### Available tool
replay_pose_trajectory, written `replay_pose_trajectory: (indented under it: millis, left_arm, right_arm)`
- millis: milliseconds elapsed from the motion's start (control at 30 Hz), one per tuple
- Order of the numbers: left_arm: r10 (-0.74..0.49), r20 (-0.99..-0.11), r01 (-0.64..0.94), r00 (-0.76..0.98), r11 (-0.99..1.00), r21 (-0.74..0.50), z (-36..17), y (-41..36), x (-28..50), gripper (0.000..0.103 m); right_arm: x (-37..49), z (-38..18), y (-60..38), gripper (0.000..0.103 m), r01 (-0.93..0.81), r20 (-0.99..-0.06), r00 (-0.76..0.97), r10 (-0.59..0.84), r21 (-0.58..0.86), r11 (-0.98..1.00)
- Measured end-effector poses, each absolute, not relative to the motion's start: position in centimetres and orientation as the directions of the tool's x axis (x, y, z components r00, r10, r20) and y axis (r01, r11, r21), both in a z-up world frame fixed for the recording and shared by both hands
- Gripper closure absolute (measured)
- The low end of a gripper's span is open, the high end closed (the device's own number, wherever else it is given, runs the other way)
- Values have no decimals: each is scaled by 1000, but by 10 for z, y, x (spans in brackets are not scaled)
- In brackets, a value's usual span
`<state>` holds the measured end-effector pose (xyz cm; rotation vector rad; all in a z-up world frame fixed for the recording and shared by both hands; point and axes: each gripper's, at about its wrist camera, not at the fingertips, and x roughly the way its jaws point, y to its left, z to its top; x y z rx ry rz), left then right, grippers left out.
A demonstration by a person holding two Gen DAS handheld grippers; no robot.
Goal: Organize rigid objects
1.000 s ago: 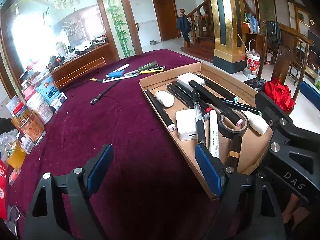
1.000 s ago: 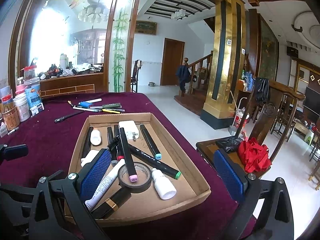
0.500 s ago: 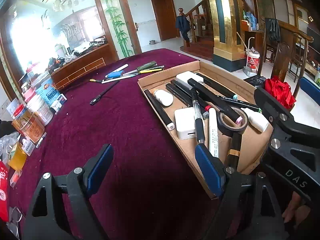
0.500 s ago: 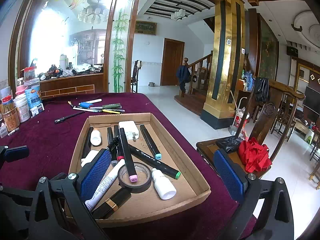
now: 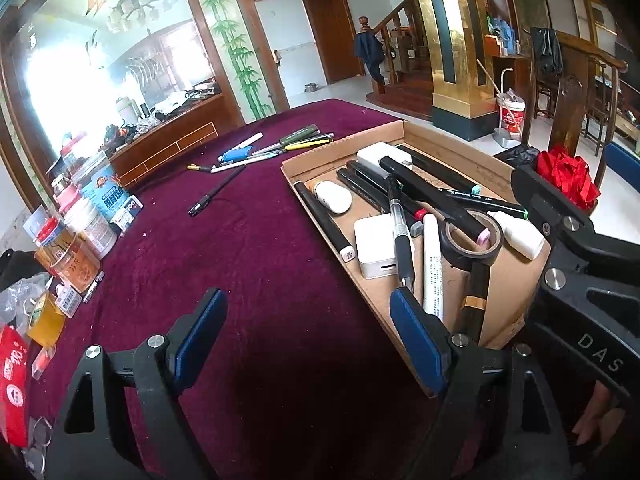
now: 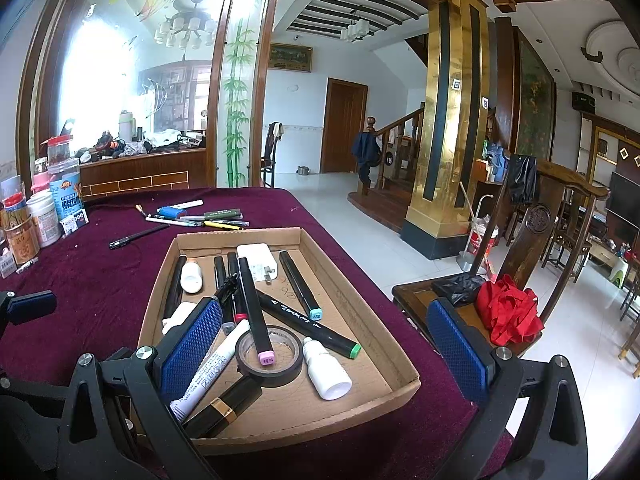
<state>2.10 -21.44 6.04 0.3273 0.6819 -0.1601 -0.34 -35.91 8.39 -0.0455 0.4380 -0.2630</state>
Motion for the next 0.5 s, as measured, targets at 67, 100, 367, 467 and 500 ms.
replay_pose_trajectory:
  millis: [67, 100, 367, 467, 500]
  left_arm:
    - [-39, -644, 259, 764, 933, 251, 59, -216, 21, 19]
    - [-39, -644, 261, 764, 932, 253, 59, -217, 20, 19]
    - [-18, -626, 242, 779, 931, 275, 61, -217, 18, 19]
    - [34, -589, 186, 807, 933, 309, 63, -214, 14, 19]
    - [31, -588, 186, 808, 934, 304, 65, -213, 14, 19]
  right_arm:
    - [-4, 84, -359, 2, 242, -414, 872, -261, -100, 965]
    - [-4, 85, -359, 2, 242, -412, 873, -262, -100, 965]
    - [-4, 84, -359, 2, 242, -412, 873, -261, -99, 965]
    - [-3, 85, -359, 2, 244, -411, 874, -261, -96, 965]
    - [-4, 85, -359, 2, 244, -411, 873, -262, -97, 965]
